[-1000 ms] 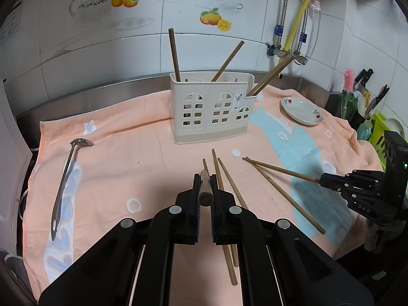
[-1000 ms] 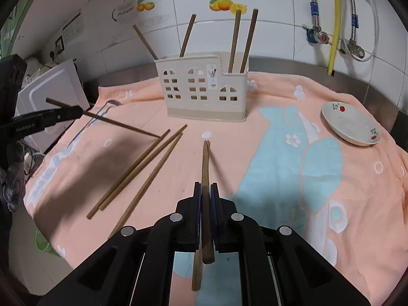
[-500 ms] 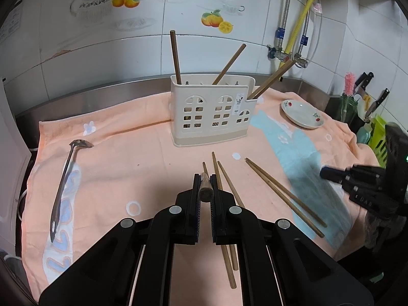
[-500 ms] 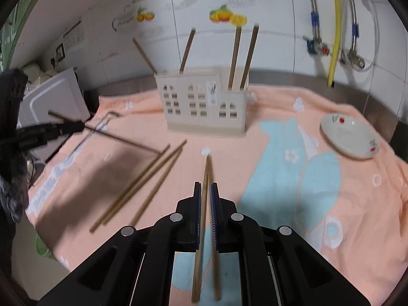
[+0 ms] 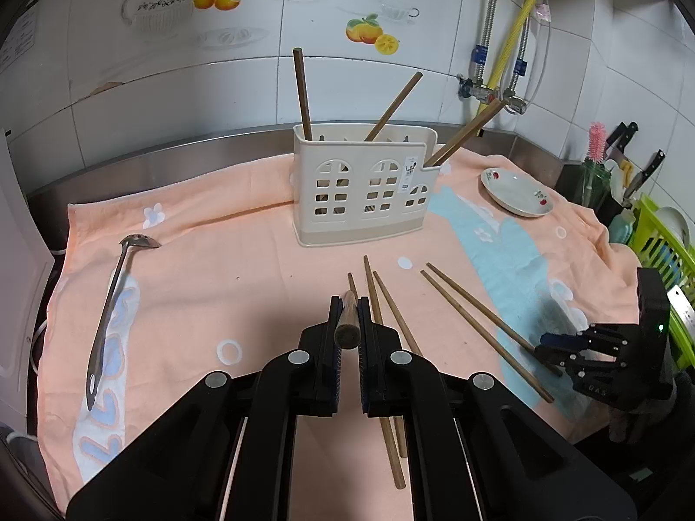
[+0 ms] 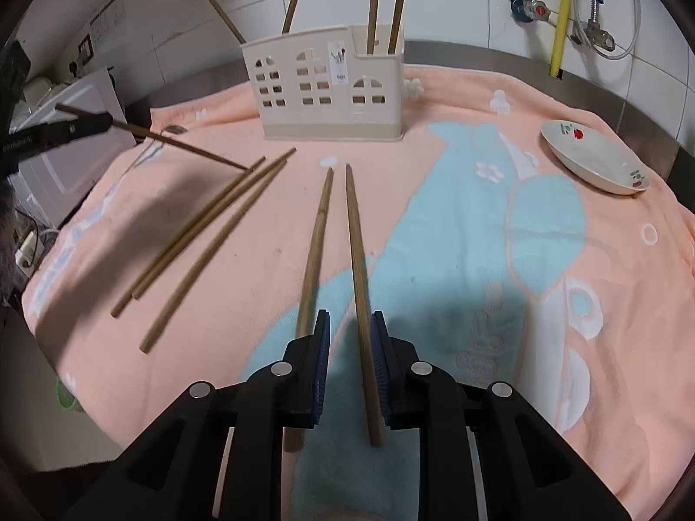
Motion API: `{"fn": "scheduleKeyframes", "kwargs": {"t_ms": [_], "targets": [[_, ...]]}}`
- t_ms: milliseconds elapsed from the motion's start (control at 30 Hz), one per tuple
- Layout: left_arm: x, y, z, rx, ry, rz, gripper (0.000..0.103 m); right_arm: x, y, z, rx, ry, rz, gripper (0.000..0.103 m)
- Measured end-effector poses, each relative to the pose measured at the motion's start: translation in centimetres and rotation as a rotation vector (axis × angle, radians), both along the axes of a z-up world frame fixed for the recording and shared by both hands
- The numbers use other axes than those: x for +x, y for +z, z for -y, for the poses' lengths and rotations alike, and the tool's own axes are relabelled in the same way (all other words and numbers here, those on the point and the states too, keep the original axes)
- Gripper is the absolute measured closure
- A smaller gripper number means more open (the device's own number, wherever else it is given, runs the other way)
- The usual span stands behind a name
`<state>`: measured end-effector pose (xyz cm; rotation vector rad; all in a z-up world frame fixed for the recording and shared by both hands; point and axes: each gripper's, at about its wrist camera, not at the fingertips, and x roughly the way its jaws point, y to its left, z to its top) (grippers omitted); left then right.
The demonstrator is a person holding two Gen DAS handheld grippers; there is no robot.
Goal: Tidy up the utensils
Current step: 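Lift the chopstick upright with the left gripper while the right gripper lifts its own, then carry the chopstick to the holder opening with the left gripper while the right gripper carries its own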
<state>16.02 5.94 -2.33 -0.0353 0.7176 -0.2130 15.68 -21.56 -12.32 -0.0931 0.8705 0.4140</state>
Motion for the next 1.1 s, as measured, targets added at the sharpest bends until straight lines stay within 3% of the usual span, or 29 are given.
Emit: {"fn": "scheduleKeyframes", "kwargs": {"t_ms": [233, 500, 700, 1100], "targets": [[0.0, -0.1, 0.0, -0.002, 0.000, 0.000, 0.097, 0.1, -1.0, 0.0, -0.016, -0.002, -0.018, 0.084], [-0.1, -0.2, 0.0, -0.001, 0.002, -0.005, 0.097, 0.1, -1.5, 0.2, -0.027, -0.018, -0.014, 0.095], [0.0, -0.4, -0.1, -0.007, 0.002, -0.006, 0.097, -0.1, -1.2, 0.0, -0.047, -0.009, -0.001, 0.096], [0.1, -0.3, -0.3, -0.023, 0.009, -0.002, 0.097, -0.6, 4.6, -0.5, 0.000, 0.001, 0.155, 0.096]]}}
